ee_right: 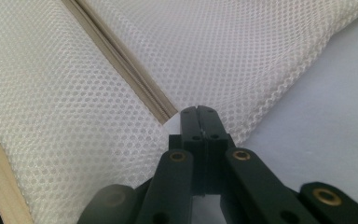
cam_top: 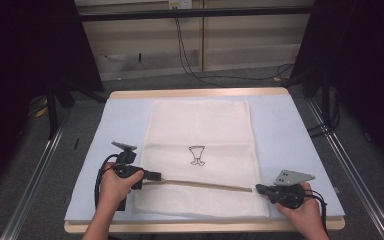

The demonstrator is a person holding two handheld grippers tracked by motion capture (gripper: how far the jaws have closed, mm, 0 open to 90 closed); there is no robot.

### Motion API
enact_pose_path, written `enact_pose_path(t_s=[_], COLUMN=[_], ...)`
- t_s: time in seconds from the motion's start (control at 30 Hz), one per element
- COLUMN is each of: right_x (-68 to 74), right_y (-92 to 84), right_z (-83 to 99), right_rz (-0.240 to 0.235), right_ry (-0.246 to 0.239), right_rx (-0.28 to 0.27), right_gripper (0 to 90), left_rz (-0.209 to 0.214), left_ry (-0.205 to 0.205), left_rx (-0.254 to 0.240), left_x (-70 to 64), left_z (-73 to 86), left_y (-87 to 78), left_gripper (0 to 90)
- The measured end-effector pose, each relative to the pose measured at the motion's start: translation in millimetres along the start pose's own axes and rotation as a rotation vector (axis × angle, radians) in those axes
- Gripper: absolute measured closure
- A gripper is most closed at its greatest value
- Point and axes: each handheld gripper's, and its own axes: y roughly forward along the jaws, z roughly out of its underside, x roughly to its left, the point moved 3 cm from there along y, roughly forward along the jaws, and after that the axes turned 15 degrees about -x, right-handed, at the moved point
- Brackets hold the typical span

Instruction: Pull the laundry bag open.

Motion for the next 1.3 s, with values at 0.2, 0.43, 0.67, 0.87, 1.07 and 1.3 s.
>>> enact_pose_path(t_s=[0.2,0.43,0.67,0.87,1.07,1.3], right_x=[-0.2,0.0,0.1,0.0,0.1,-0.5], right_y=[0.0,0.3,0.5,0.4,0.6,0.6], right_z=[-0.1,-0.3,-0.6,-0.4,-0.7,-0.1], right_rz=[-0.002,-0.003,-0.002,-0.004,0.000,-0.010], right_ry=[-0.002,-0.006,-0.010,-0.008,-0.016,-0.013], right_rx=[0.000,0.001,0.002,0.001,0.003,-0.003], right_gripper=[90.0,90.0,90.0,90.0,90.0,90.0], left_rz=[-0.025,-0.054,-0.101,-0.096,-0.115,-0.121], left_ry=[-0.021,-0.023,-0.049,-0.069,-0.065,-0.064], left_rx=[-0.016,-0.029,-0.048,-0.065,-0.098,-0.155], left_x=[14.1,28.3,46.2,55.3,61.1,75.5], left_z=[-2.4,-2.3,-3.5,-2.7,-1.7,8.5], left_y=[-10.3,-17.5,-28.5,-38.8,-51.8,-62.9], left_gripper=[87.3,87.3,87.4,87.3,87.2,86.7])
